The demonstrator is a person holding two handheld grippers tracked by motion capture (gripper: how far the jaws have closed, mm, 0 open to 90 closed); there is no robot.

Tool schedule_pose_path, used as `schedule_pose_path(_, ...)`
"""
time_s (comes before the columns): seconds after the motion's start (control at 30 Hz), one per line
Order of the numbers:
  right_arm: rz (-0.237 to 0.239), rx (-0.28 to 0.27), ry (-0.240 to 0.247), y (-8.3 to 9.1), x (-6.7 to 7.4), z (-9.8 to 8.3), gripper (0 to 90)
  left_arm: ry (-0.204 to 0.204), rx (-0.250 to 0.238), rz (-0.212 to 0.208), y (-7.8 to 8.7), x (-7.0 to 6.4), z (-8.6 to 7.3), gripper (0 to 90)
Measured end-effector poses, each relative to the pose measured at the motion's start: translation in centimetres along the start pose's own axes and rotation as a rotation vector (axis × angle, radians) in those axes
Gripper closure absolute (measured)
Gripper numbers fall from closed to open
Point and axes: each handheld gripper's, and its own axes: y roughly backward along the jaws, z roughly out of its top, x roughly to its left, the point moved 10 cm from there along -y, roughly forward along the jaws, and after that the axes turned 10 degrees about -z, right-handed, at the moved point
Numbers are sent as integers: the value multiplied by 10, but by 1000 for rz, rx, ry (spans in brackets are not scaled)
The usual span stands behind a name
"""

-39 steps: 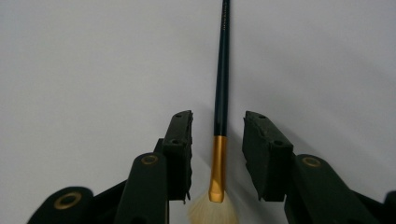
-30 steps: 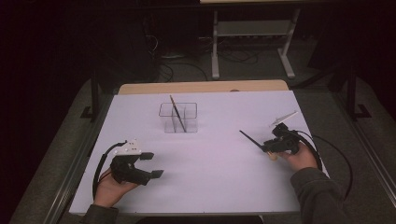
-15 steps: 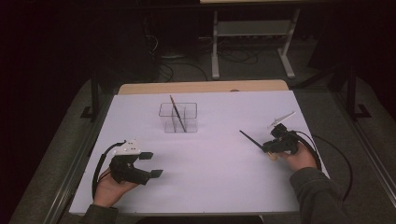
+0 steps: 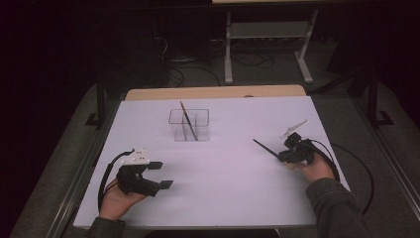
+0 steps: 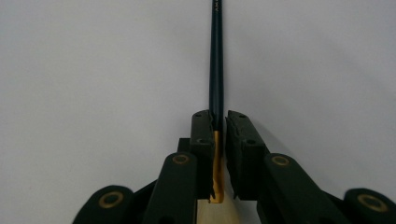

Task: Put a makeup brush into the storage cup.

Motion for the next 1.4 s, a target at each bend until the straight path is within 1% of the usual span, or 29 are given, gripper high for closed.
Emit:
schedule_pose_path(0.13, 8, 3, 8, 0, 0, 0, 827, 2, 0, 0, 0, 1, 0, 232)
schedule_pose_path(0.23, 8, 7, 12, 0, 0, 0, 830, -2, 8, -1, -2, 1, -1, 232)
schedule_pose_path(0.43, 22, 9, 18, -1, -1, 1, 832, -7, 8, -2, -2, 0, 0, 235)
schedule_pose_path(0.53, 37, 27, 22, -1, -1, 2, 832, -6, 10, 0, -1, 0, -1, 236)
schedule_pose_path(0.6, 40, 31, 37, -1, -2, 3, 832, -3, 3, 0, -1, 1, -1, 237)
schedule_pose_path(0.7, 52, 28, 23, -1, -1, 4, 832, 0, 1, 0, -2, 2, -1, 237)
schedule_pose_path(0.8, 63, 17, 21, 0, -1, 5, 832, 0, 5, -1, -2, 2, -1, 237)
schedule_pose_path(0.87, 71, 4, 35, 2, 1, 7, 833, 1, 5, 0, -2, 2, -1, 237)
schedule_pose_path(0.93, 75, -8, 42, 5, 3, 10, 833, 2, 3, -1, -2, 1, -1, 238)
schedule_pose_path(0.97, 80, -12, 38, 7, 5, 11, 832, 3, 3, -2, -2, 1, -1, 237)
schedule_pose_path(1.0, 84, -23, 48, 9, 5, 13, 833, 2, 4, -3, -2, 1, -1, 238)
schedule_pose_path(1.03, 91, -27, 43, 11, 7, 14, 832, 2, 4, -3, -2, 1, -1, 238)
schedule_pose_path(1.1, 95, -33, 51, 15, 8, 16, 833, 1, 5, -4, -3, 0, -1, 239)
schedule_pose_path(1.2, 117, -46, 63, 20, 13, 19, 833, -3, 3, -6, -3, 0, 0, 241)
schedule_pose_path(1.3, 142, -69, 75, 26, 22, 24, 832, -3, 5, -2, -2, 0, 0, 241)
schedule_pose_path(1.4, 150, -79, 112, 31, 32, 29, 832, -3, 0, -3, -1, 0, 1, 241)
